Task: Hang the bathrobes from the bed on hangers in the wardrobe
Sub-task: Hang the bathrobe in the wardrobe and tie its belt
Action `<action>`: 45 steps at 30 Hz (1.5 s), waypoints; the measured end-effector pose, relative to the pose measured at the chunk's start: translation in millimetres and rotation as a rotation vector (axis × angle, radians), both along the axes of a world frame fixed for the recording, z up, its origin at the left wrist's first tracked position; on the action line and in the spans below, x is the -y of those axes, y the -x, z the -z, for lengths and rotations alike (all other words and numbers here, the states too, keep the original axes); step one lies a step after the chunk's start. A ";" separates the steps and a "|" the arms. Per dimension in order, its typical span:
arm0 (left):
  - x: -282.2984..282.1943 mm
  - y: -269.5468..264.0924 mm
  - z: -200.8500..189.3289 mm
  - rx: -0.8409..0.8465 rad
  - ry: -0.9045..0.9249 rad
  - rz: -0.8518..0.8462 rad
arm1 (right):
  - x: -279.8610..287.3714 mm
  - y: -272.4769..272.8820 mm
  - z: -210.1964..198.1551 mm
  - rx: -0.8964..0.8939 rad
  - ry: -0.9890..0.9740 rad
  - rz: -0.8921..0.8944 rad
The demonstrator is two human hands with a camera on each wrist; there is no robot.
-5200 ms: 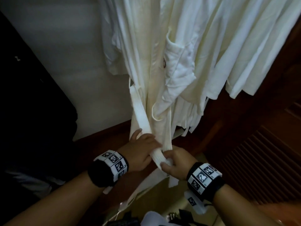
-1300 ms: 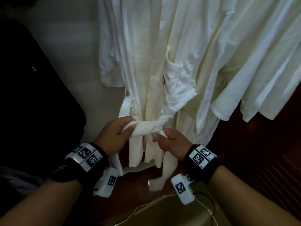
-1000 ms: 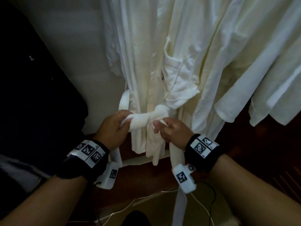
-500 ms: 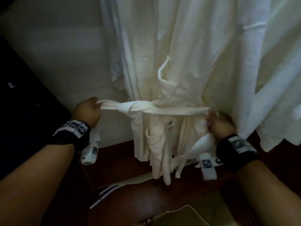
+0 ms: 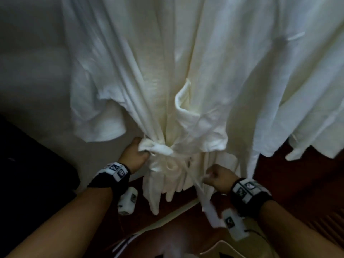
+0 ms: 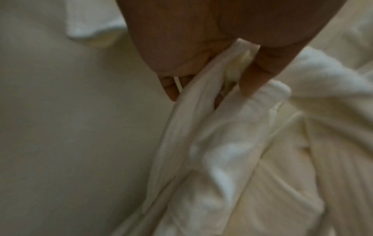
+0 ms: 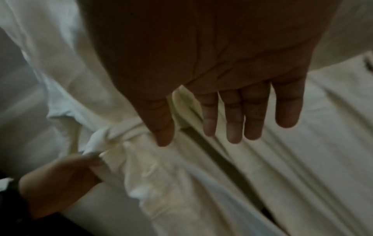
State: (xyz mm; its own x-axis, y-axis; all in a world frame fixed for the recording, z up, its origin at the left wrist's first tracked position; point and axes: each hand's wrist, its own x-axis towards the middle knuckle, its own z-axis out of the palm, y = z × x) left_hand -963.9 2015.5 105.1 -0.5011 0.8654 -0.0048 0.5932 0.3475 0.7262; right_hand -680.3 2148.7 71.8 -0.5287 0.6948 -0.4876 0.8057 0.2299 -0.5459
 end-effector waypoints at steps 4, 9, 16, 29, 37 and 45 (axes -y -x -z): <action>2.3 -14.2 1.9 -0.065 -0.135 0.054 | 25.4 52.3 10.6 -0.220 0.011 -0.022; 8.4 -16.2 -5.1 -0.148 0.022 0.146 | 38.7 79.6 17.0 -0.347 -0.106 0.119; 27.9 -3.4 -29.7 -0.404 -0.158 -0.033 | 27.4 72.8 -27.8 -0.318 -0.356 -0.066; 17.5 22.8 -65.1 -0.491 -0.222 -0.107 | 16.3 -6.5 -133.7 -0.239 -0.554 -0.225; -50.9 5.4 -359.8 -0.815 -0.924 -0.193 | 32.0 23.0 -409.9 -0.886 -1.249 -0.077; -90.9 18.4 -431.3 -0.748 -0.677 -0.225 | -6.4 101.6 -461.0 -0.321 -1.357 -0.009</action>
State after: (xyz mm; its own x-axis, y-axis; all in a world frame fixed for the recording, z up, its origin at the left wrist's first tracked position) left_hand -982.3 2106.3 536.3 -0.3261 0.4566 0.8278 0.9453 0.1623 0.2829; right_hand -781.8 2155.1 532.9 -0.4946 0.5176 0.6982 0.6849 0.7266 -0.0535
